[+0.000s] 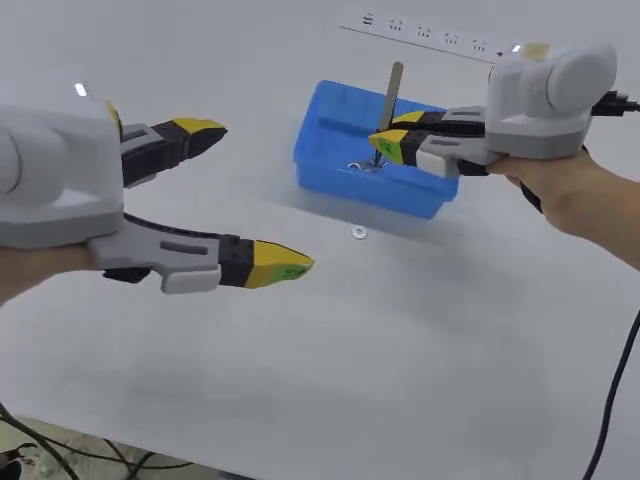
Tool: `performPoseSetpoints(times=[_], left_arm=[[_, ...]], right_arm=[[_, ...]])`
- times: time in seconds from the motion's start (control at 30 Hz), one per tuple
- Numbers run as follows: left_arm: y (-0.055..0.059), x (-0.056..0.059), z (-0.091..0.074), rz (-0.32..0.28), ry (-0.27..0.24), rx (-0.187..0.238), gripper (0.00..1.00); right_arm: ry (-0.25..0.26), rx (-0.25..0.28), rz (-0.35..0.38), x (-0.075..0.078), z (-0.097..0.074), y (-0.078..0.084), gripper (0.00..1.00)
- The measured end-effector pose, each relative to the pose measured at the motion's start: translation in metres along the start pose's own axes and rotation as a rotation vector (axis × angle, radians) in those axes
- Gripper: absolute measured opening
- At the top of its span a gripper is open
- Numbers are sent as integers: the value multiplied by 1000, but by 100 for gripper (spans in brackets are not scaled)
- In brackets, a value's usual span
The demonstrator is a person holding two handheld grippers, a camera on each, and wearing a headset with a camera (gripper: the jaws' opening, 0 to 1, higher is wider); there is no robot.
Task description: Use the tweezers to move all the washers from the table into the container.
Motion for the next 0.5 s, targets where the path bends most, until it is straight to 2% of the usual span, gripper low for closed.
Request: performPoseSetpoints(times=[0.37, 0.5], left_arm=[[4, 1, 0, -2, 5, -14, 100], [3, 2, 2, -8, 6, -10, 100]], right_arm=[[12, 7, 14, -1, -5, 0, 10], [15, 15, 13, -3, -8, -2, 9]])
Point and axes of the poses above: the centre of the closed fingertips' face, and the gripper's own axes: z roughly forward along the fingers, x roughly to its right, y roughly out of its underside, the point moved 5 cm from there along -z, roughly backward along the fingers, and after that the axes turned 7 degrees about -y, right-handed, at the moved point
